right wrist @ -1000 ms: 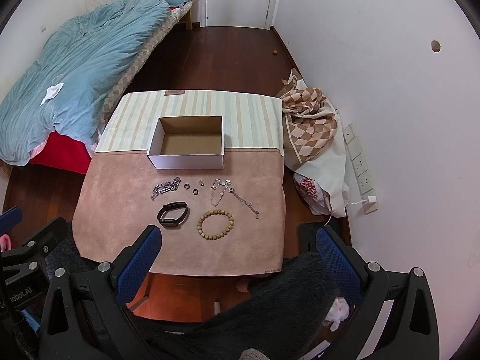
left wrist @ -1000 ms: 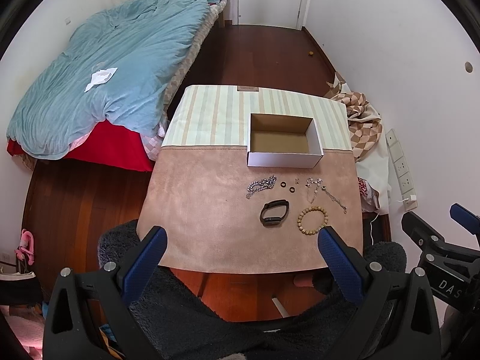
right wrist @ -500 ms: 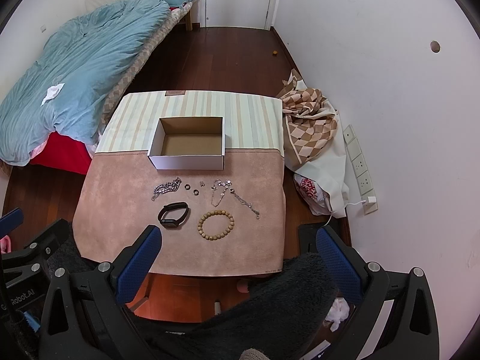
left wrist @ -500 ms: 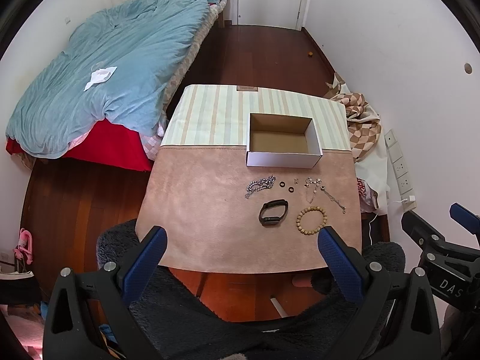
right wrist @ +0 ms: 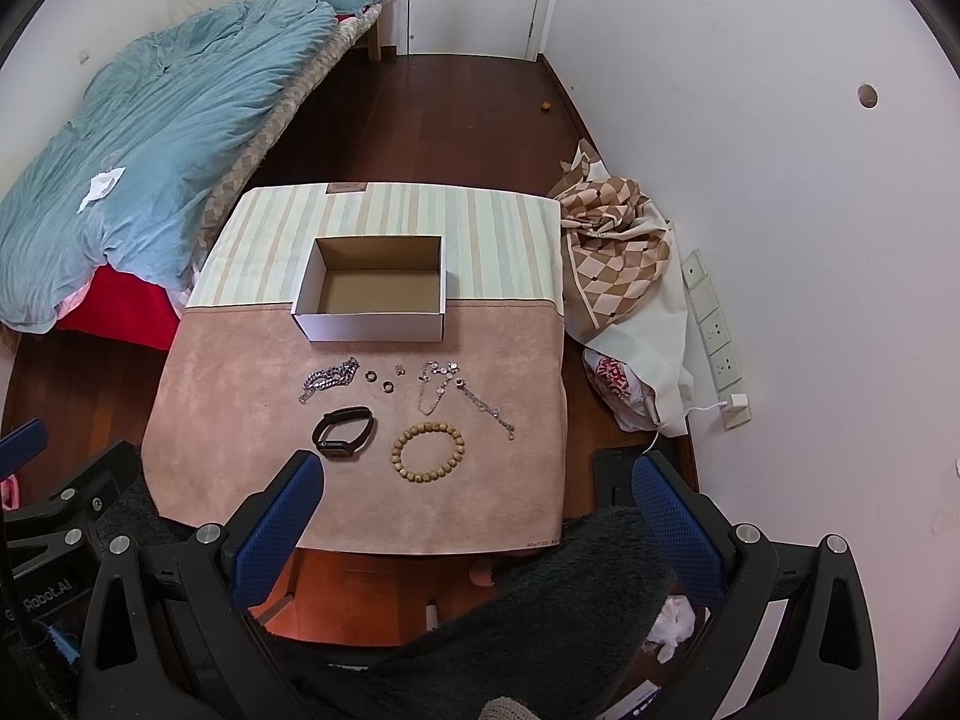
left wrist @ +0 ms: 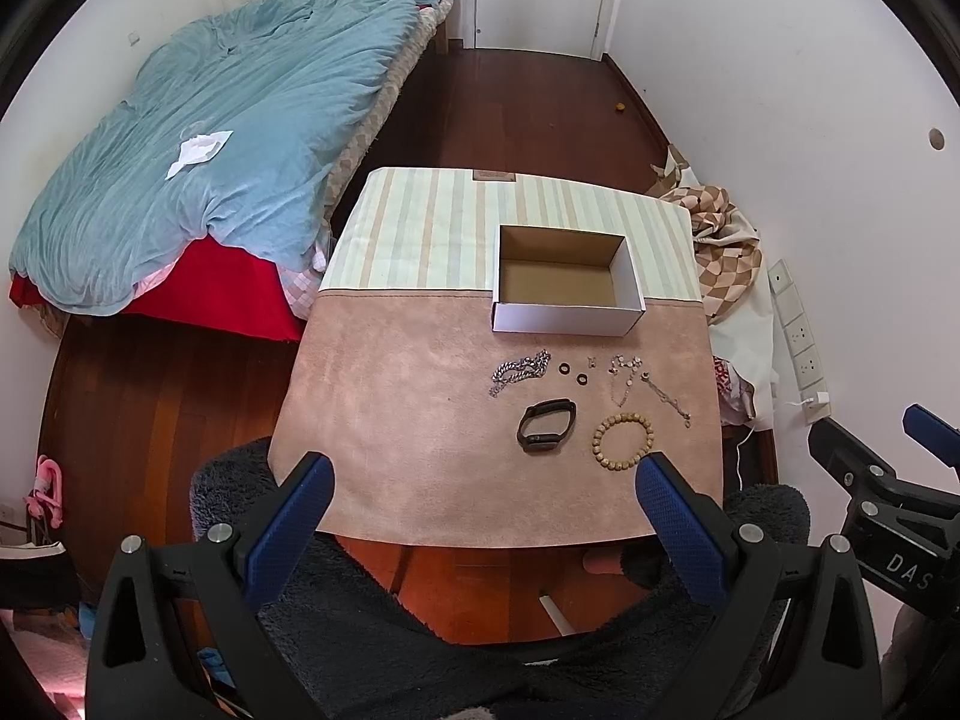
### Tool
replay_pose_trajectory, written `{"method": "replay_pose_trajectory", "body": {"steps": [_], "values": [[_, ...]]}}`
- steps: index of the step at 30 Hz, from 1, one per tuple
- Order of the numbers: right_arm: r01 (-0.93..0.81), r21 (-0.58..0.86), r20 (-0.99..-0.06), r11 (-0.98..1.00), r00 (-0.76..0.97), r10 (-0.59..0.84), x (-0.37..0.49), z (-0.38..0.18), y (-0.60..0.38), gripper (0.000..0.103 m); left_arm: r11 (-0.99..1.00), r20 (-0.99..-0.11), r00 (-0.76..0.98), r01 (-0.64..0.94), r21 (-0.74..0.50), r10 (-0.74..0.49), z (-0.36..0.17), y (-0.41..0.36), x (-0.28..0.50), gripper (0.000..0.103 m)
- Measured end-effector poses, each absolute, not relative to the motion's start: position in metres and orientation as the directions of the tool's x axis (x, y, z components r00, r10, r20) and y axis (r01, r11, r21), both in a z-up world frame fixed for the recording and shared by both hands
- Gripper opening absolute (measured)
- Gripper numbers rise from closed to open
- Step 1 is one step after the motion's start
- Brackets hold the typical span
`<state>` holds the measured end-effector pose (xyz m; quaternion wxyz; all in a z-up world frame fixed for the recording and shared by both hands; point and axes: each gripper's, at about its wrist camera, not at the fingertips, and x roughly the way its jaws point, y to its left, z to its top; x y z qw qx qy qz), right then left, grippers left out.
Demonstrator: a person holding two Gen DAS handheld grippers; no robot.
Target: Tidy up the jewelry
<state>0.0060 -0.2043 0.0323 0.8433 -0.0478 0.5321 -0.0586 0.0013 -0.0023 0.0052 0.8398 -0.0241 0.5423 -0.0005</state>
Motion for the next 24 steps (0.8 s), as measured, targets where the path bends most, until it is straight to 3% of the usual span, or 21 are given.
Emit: {"method": "replay_pose_trajectory", "body": {"steps": [24], "values": [[0.047,-0.143,-0.89,0.989,0.432,-0.149,0.0064,0.0364,-0.2005,0.103,0.999,-0.906,0.421,-0.027,-0.046,-0.03,0.005,0.0043,0.0024,0.103]]}}
